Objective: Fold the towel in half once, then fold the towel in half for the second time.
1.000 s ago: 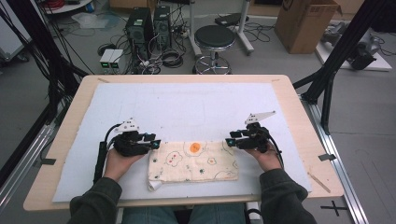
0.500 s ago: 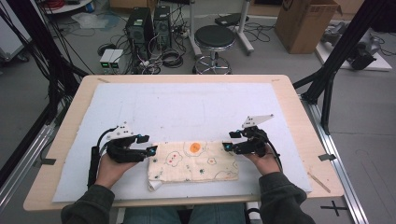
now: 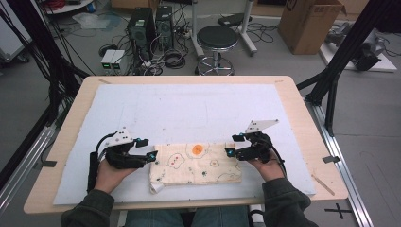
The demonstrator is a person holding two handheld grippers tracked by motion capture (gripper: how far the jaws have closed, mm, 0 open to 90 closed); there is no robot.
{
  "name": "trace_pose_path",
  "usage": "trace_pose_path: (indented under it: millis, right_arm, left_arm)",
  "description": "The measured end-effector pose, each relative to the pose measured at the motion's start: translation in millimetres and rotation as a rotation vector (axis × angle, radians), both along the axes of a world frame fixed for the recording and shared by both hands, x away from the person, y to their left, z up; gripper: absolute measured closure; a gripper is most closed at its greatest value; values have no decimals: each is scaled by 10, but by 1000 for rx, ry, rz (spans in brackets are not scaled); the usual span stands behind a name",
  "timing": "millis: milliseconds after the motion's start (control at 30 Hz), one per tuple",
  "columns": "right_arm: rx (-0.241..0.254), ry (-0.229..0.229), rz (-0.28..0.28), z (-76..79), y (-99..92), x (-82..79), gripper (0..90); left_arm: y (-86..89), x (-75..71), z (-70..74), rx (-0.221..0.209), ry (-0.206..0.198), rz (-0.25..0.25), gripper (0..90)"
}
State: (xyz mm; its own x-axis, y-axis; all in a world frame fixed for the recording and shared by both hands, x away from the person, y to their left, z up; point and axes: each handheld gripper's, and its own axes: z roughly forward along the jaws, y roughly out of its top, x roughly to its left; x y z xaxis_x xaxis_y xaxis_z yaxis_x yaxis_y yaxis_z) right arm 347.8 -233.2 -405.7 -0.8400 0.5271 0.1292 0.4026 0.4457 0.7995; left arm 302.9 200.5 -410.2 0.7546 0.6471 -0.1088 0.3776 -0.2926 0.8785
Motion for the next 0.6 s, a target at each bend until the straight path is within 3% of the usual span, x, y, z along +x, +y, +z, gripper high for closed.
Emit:
trace_pose_path:
  millis: [600]
  right_arm:
    - [-7, 2, -5, -3, 8, -8, 318]
  left_arm:
    - [-30, 5, -22, 13, -4, -1, 363]
